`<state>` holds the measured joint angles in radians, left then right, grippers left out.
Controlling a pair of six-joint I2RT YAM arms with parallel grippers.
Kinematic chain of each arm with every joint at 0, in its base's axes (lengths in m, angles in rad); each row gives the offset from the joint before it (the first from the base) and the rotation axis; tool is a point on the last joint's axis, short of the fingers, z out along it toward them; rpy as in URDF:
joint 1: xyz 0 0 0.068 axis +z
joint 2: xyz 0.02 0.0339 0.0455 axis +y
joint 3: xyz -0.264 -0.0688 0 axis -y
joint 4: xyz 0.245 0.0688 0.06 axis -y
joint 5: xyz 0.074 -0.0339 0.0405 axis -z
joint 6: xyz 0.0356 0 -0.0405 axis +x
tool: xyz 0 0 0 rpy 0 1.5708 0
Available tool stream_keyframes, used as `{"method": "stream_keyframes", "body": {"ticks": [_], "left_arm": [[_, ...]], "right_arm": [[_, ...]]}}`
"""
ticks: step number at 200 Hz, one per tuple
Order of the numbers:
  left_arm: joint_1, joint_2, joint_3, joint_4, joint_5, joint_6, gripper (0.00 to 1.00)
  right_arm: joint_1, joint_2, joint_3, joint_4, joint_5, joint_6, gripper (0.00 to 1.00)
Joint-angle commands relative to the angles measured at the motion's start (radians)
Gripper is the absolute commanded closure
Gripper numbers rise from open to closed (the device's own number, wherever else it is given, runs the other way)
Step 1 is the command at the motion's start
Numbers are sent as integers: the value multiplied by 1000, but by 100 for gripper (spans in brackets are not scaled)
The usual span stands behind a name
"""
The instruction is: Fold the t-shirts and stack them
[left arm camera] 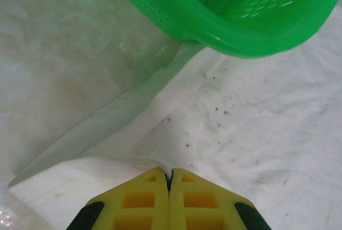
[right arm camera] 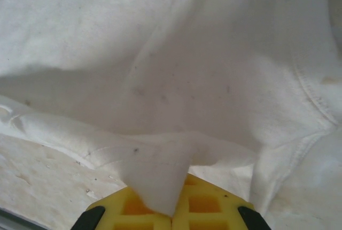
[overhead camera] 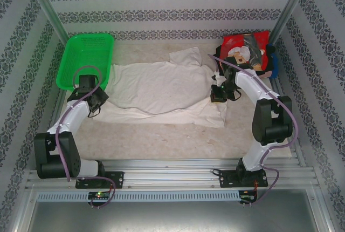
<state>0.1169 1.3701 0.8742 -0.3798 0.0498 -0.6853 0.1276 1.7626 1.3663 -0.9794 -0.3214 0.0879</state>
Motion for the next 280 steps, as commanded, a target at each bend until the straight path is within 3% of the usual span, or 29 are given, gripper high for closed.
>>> {"method": "stream_keyframes", "body": {"ticks": [1, 50, 280], "left_arm": [[-11, 16, 34, 20, -24, 35, 100], [-11, 53, 58, -3, -94, 26, 100], [-11, 231, 154, 64, -87, 46, 100]], "right_arm": [[-18, 12, 34, -28, 31, -23, 97], [-35, 19, 55, -34, 38, -22, 97], [-29, 224, 276, -64, 99, -59, 94]]}}
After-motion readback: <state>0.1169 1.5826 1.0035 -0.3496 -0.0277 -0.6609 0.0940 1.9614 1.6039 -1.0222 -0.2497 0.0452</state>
